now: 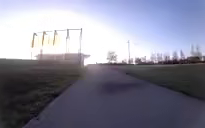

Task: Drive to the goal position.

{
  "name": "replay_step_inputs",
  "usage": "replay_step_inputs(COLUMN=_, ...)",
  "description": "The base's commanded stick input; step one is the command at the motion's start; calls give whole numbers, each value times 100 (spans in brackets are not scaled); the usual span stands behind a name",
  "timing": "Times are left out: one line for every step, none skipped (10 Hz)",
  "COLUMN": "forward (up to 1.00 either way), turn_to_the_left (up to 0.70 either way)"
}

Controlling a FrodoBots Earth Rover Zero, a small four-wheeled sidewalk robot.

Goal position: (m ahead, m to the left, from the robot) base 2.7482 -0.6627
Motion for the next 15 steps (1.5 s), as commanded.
replay_step_inputs(forward=50, turn_to_the_left=0)
replay_step_inputs(forward=50, turn_to_the_left=0)
replay_step_inputs(forward=50, turn_to_the_left=0)
replay_step_inputs(forward=50, turn_to_the_left=0)
replay_step_inputs(forward=50, turn_to_the_left=0)
replay_step_inputs(forward=50, turn_to_the_left=0)
replay_step_inputs(forward=50, turn_to_the_left=0)
replay_step_inputs(forward=50, turn_to_the_left=0)
replay_step_inputs(forward=50, turn_to_the_left=0)
replay_step_inputs(forward=50, turn_to_the_left=0)
replay_step_inputs(forward=50, turn_to_the_left=0)
replay_step_inputs(forward=50, turn_to_the_left=0)
replay_step_inputs(forward=50, turn_to_the_left=0)
replay_step_inputs(forward=50, turn_to_the_left=0)
replay_step_inputs(forward=50, turn_to_the_left=0)
